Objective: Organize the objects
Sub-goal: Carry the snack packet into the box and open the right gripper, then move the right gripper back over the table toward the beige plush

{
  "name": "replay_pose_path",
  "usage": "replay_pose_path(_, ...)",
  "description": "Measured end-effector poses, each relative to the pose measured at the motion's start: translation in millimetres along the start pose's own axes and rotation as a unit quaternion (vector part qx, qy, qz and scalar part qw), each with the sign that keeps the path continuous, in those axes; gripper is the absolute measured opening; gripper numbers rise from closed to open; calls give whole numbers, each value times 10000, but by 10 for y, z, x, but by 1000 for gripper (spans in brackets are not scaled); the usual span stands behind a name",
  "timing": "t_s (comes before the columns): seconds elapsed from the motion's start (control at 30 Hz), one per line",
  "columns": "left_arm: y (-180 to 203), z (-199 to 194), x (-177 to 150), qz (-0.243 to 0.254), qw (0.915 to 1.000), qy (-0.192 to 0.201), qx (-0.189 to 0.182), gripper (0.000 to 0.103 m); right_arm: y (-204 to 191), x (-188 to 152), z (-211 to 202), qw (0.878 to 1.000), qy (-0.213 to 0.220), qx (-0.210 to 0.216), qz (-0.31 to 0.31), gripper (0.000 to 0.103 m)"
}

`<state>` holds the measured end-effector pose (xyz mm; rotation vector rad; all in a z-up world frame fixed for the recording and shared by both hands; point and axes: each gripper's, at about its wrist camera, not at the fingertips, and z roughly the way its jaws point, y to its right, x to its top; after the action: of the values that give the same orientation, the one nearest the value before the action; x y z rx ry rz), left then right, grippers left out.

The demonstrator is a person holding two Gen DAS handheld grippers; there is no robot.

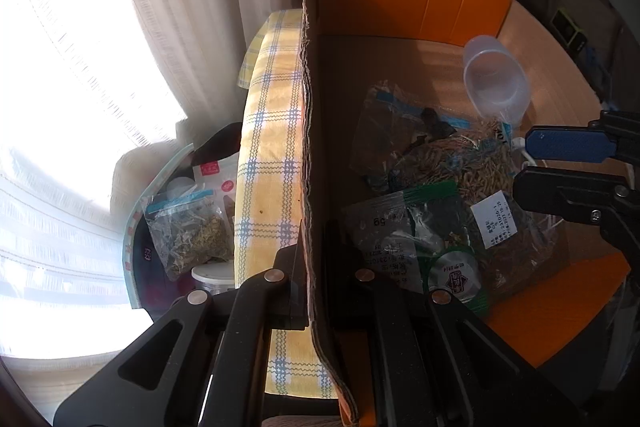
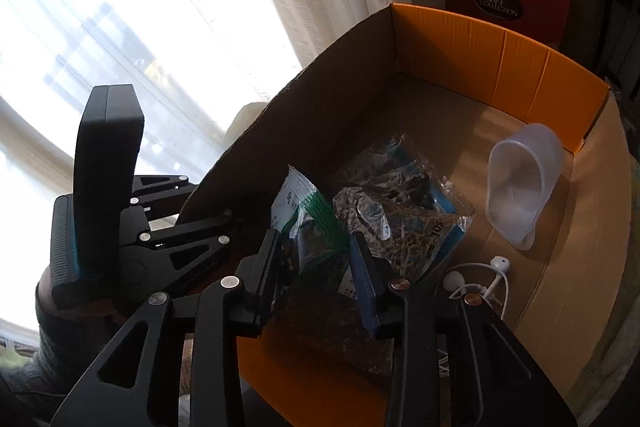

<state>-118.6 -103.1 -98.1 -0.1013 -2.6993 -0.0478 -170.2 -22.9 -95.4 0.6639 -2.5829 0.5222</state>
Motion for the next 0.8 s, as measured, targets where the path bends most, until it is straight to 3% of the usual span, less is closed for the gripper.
replay_pose_path(0.53, 38, 37, 45, 9, 10000, -1, 22, 5, 427, -93, -628, 9962, 535, -652, 235, 50)
replay_pose_path(0.8, -9, -21, -23, -16, 10000, 11, -32, 5, 706, -272, -953, 9900, 725, -1108, 483, 61)
